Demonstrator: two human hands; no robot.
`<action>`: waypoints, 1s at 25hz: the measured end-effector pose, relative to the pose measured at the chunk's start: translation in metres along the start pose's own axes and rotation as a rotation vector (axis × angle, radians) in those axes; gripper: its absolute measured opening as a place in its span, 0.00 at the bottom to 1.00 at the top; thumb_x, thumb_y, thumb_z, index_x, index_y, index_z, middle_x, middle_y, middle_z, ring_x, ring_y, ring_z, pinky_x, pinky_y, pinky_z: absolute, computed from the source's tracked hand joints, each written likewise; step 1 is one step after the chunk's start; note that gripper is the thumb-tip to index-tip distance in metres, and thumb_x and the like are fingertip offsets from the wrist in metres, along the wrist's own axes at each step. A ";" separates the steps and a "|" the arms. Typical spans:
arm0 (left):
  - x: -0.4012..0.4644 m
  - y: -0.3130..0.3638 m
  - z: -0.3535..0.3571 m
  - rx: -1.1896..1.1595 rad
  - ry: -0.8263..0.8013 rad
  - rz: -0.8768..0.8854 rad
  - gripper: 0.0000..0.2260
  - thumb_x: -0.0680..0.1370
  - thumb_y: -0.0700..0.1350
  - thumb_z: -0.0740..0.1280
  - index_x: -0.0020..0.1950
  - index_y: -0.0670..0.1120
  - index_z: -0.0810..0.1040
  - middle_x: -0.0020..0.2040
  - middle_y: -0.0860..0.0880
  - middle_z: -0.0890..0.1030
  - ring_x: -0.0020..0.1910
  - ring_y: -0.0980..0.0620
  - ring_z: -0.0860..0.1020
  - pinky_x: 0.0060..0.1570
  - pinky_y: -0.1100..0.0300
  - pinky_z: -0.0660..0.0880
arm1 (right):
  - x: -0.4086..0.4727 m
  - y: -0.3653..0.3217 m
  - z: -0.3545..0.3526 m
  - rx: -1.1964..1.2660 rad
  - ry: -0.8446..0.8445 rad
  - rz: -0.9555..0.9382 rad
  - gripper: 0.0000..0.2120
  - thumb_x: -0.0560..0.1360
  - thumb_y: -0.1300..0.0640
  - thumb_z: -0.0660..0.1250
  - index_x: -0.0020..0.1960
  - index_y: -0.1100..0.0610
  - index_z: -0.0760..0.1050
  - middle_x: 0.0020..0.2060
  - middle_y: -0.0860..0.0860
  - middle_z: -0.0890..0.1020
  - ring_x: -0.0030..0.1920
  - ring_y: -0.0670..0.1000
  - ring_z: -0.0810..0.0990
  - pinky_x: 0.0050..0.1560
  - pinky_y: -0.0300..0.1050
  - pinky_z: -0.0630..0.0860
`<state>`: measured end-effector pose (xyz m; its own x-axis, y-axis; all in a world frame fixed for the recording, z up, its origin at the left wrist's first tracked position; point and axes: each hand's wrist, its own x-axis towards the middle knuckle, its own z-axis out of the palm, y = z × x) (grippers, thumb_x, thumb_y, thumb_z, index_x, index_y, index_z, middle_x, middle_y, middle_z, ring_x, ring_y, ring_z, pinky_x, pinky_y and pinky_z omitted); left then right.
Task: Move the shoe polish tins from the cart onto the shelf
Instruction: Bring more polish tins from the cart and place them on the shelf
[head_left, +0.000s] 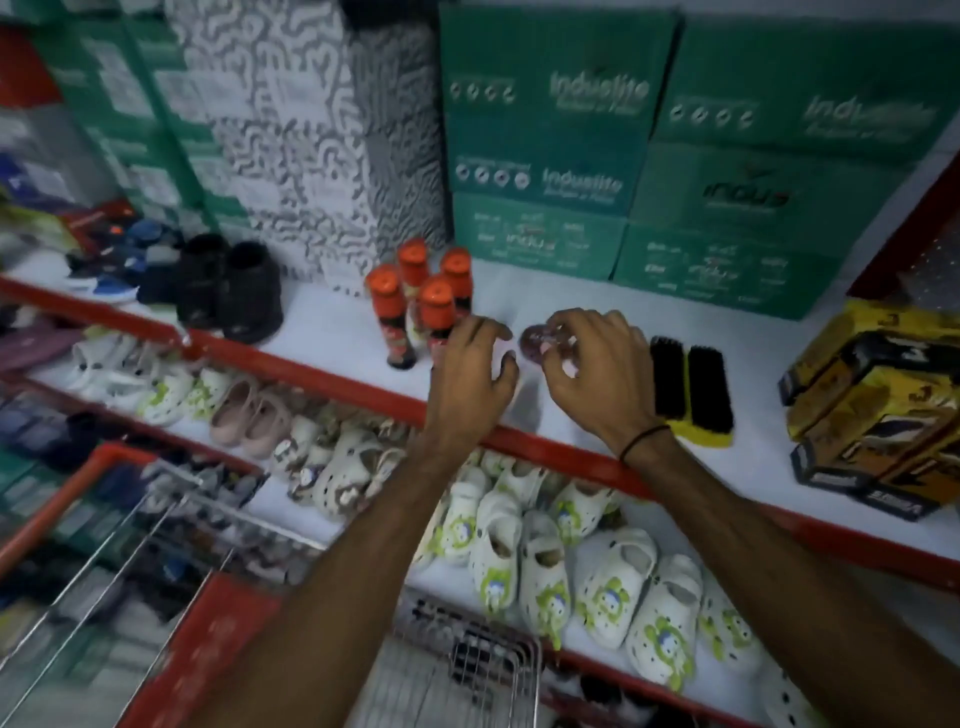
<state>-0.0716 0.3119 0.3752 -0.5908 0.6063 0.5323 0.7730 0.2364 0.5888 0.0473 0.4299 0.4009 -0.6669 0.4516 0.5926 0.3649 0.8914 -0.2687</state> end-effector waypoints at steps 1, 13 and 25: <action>-0.025 -0.009 -0.012 -0.005 0.103 -0.003 0.10 0.76 0.40 0.67 0.56 0.43 0.79 0.55 0.46 0.79 0.54 0.47 0.79 0.52 0.56 0.76 | -0.013 -0.018 0.004 0.067 0.057 -0.065 0.10 0.74 0.52 0.66 0.54 0.51 0.79 0.45 0.48 0.84 0.49 0.55 0.79 0.49 0.53 0.73; -0.400 -0.176 0.011 0.260 -0.551 -0.883 0.20 0.79 0.43 0.65 0.70 0.42 0.72 0.69 0.41 0.71 0.65 0.39 0.75 0.55 0.45 0.78 | -0.322 -0.104 0.236 0.082 -1.274 -0.418 0.24 0.78 0.52 0.63 0.73 0.57 0.69 0.64 0.59 0.77 0.64 0.62 0.76 0.61 0.57 0.76; -0.545 -0.203 0.172 0.446 -1.144 -1.092 0.27 0.77 0.44 0.70 0.73 0.42 0.64 0.67 0.39 0.71 0.61 0.40 0.77 0.54 0.49 0.80 | -0.491 -0.054 0.330 -0.200 -1.591 -0.389 0.22 0.82 0.53 0.59 0.75 0.49 0.62 0.74 0.60 0.66 0.70 0.65 0.69 0.64 0.61 0.71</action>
<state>0.1326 0.0641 -0.1389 -0.5573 0.1801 -0.8105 0.2514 0.9670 0.0420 0.1408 0.1724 -0.1268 -0.6422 -0.0884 -0.7614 0.0157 0.9916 -0.1284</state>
